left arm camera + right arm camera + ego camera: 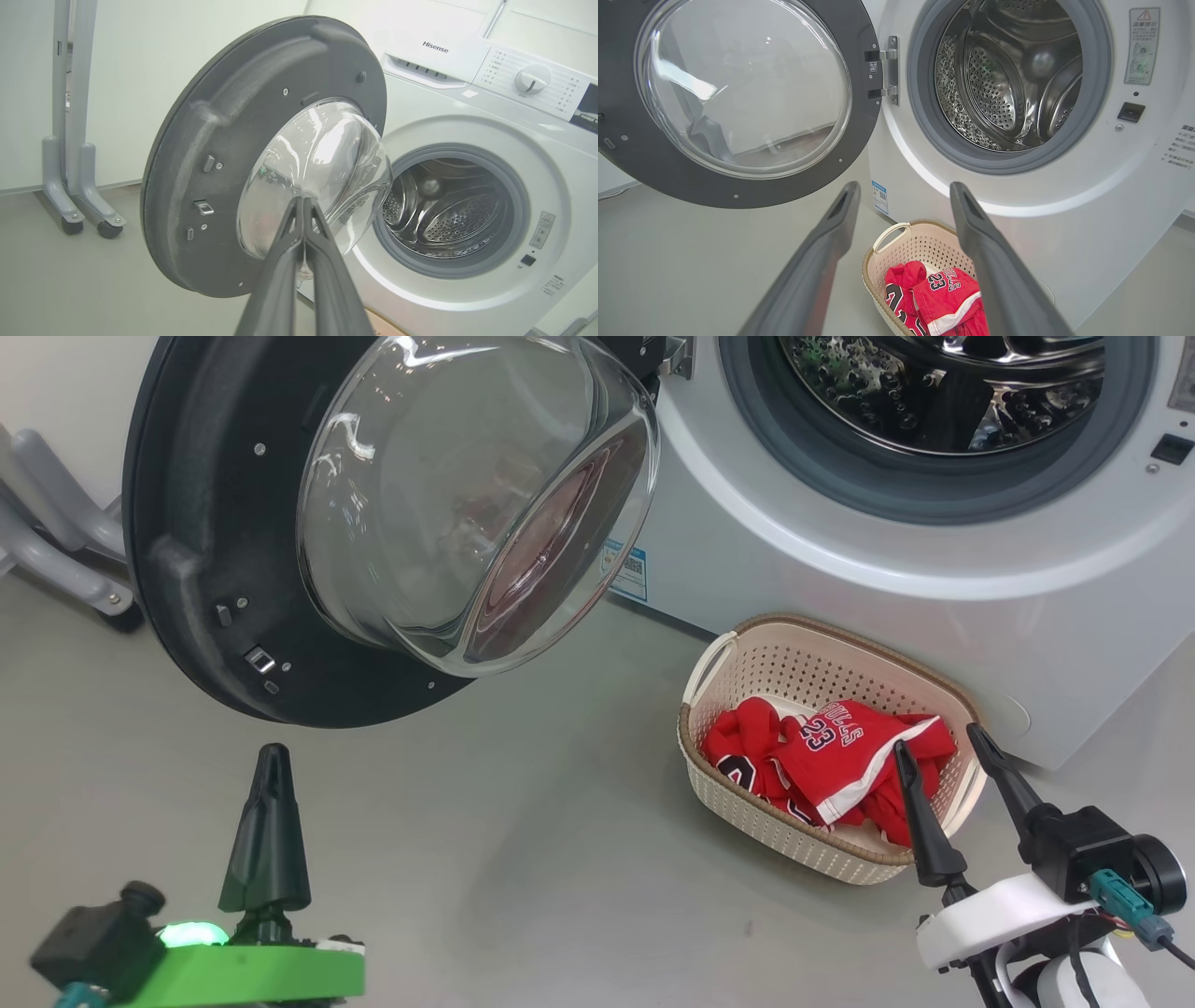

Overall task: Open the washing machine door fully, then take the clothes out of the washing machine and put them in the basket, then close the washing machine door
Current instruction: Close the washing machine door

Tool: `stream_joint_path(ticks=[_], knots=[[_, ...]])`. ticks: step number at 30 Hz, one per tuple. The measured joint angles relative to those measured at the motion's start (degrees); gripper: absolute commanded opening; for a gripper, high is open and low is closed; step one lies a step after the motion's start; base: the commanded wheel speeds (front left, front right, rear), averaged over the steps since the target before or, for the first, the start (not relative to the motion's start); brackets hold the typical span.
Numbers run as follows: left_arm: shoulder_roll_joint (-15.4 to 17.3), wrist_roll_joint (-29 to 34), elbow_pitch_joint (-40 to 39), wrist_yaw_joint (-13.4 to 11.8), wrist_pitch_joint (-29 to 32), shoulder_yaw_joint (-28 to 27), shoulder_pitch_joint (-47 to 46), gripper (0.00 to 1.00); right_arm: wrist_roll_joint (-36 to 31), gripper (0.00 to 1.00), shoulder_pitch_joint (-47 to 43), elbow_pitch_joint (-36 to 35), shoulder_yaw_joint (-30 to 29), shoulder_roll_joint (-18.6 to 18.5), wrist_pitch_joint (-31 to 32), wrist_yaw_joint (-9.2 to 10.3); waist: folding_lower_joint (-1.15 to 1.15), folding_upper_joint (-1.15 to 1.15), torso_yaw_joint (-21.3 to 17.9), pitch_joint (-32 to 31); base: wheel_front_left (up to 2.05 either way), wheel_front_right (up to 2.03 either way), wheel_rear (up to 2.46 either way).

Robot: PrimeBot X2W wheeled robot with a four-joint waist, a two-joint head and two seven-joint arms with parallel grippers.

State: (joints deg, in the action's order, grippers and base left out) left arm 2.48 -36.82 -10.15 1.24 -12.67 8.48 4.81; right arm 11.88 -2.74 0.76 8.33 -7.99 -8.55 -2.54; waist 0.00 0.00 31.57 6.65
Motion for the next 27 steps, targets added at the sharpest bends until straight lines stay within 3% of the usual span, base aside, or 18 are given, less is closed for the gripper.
stream_joint_path(ticks=[4, 11, 14, 17, 22, 27], knots=[[0.09, -14.86, -3.09, 2.82, -0.59, 1.23, 0.06, 0.00, 0.00, 1.00, 0.01, 0.00, -0.27, 0.00, -0.01, 0.10, 0.00, 0.00, -0.04, -0.02, 0.00, 0.00, 0.00], [0.07, -31.36, -7.80, 4.31, -1.75, 4.10, 1.31, 0.00, 0.00, 1.00, -0.04, 0.00, -0.98, 0.09, -0.09, 0.69, 0.00, 0.00, -0.28, -0.11, 0.00, 0.00, 0.00], [0.05, -39.65, -9.11, 4.85, -1.76, 0.88, 0.99, 0.00, 0.07, 1.00, -0.18, -0.03, -1.36, 0.23, -0.16, 1.03, 0.00, 0.00, -0.37, -0.09, 0.00, 0.00, 0.00], [-0.01, -47.42, -9.96, 5.13, -1.77, -6.20, -1.14, 0.00, 0.07, 1.00, -0.19, -0.22, -1.19, 0.30, -0.16, 1.19, 0.00, 0.00, -0.61, 0.09, 0.00, 0.00, 0.00], [0.44, -48.45, -10.43, 5.13, -1.77, -14.89, -5.67, 0.00, 0.07, 1.00, -0.18, -0.83, -0.98, 0.29, -0.16, 1.19, 0.00, 0.00, -1.51, 0.88, 0.00, 0.00, 0.00], [6.06, -52.11, -7.38, 5.13, -0.42, -21.75, -9.95, 0.00, 0.05, 1.00, -0.15, -1.37, -1.15, -0.08, -0.15, 1.20, 0.00, 0.00, -2.56, 1.80, 0.00, 0.00, 0.00]])
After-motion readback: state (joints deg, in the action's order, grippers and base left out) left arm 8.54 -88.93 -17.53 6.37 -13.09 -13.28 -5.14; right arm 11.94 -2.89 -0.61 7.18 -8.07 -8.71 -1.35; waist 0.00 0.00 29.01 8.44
